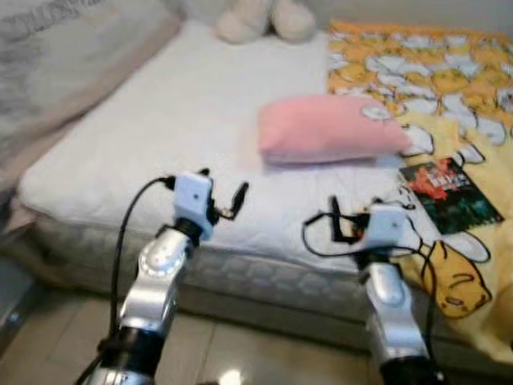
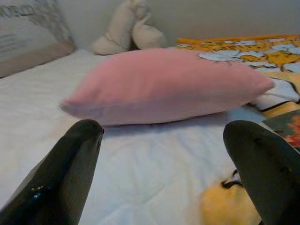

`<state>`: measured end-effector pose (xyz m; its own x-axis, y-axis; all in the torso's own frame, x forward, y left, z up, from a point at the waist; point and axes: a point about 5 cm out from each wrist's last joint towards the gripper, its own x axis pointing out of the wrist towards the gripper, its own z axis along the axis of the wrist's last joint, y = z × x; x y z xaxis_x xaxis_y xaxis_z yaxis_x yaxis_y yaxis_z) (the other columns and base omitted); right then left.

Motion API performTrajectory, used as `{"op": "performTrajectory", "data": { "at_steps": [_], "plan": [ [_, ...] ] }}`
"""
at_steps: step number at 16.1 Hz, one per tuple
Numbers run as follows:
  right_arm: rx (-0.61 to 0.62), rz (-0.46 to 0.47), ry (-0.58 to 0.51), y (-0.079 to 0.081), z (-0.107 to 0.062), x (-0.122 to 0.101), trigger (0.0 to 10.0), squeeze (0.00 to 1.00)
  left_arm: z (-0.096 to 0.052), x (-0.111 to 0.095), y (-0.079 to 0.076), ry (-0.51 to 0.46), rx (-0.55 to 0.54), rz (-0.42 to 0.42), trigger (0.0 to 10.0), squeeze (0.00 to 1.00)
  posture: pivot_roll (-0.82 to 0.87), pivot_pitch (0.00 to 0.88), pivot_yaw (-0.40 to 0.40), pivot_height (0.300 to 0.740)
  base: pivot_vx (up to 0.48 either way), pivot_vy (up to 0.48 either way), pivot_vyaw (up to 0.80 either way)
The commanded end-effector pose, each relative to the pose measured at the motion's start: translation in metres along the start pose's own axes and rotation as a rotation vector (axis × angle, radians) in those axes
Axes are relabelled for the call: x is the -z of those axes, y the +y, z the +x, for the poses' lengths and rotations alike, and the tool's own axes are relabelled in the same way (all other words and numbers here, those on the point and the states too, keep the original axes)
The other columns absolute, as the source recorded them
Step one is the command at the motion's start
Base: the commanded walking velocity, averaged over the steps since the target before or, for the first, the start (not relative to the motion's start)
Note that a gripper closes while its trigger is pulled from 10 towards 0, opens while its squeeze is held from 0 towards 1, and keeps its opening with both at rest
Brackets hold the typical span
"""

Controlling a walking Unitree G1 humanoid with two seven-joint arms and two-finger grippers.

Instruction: Clean up the room

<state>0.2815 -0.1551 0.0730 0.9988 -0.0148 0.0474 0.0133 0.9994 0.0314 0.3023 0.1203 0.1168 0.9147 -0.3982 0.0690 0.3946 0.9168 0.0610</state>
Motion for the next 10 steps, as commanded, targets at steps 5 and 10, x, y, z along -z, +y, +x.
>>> {"op": "performTrajectory", "data": {
  "at_steps": [5, 10],
  "plan": [
    [0.063, 0.003, 0.023, -0.017, 0.005, 0.002, 10.0, 0.00, 0.004, -0.004, -0.006, -0.017, 0.035, 0.008, 10.0, 0.00, -0.03, 0.000, 0.043, 0.736, 0.480, 0.000, 0.00],
    [0.059, 0.069, 0.046, -0.023, 0.049, -0.021, 10.0, 0.00, -0.004, -0.010, -0.003, -0.024, 0.043, 0.031, 10.0, 0.00, 0.02, 0.000, 0.041, 0.736, 0.176, 0.000, 0.00]
  ]
}}
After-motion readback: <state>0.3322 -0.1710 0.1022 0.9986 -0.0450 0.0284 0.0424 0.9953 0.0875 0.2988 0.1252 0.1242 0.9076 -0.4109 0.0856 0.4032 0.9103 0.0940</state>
